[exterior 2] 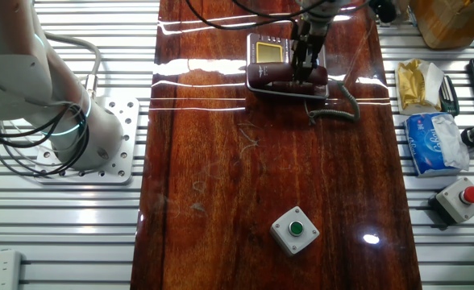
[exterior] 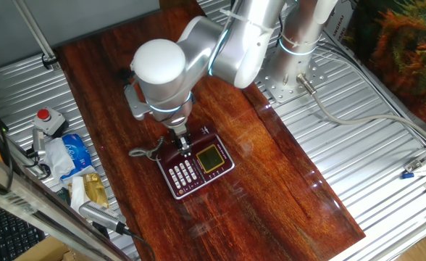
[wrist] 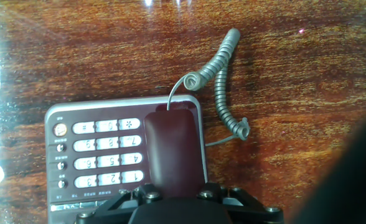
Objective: Place the handset of the telephone on the corresponding phone cradle
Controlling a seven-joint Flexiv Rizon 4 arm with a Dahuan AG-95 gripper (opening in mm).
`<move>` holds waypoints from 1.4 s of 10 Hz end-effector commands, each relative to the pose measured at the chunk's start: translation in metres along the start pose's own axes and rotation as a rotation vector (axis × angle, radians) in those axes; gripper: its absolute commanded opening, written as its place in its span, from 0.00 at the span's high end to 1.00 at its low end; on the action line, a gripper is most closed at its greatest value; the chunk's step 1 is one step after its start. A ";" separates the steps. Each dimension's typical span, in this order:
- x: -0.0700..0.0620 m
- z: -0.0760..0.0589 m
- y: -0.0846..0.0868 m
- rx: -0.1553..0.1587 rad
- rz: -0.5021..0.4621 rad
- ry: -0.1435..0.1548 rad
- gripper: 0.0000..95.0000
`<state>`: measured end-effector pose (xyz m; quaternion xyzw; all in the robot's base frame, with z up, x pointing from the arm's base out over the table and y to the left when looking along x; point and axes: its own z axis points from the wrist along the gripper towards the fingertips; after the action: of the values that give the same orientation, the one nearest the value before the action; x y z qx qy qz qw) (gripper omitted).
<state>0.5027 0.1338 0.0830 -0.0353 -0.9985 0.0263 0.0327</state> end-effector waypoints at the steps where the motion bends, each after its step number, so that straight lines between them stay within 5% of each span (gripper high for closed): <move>1: -0.005 0.001 -0.001 -0.001 0.005 -0.006 1.00; 4: -0.006 0.003 -0.001 -0.003 -0.002 -0.022 1.00; 5: -0.007 0.003 -0.001 -0.011 0.001 -0.028 0.80; 8: -0.009 0.003 -0.001 -0.033 -0.005 -0.037 0.80; 11: -0.009 0.003 -0.001 -0.040 -0.028 -0.041 0.20; 14: -0.008 0.003 -0.003 -0.025 -0.058 -0.042 0.20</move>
<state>0.5091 0.1288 0.0805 -0.0051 -0.9998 0.0171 0.0100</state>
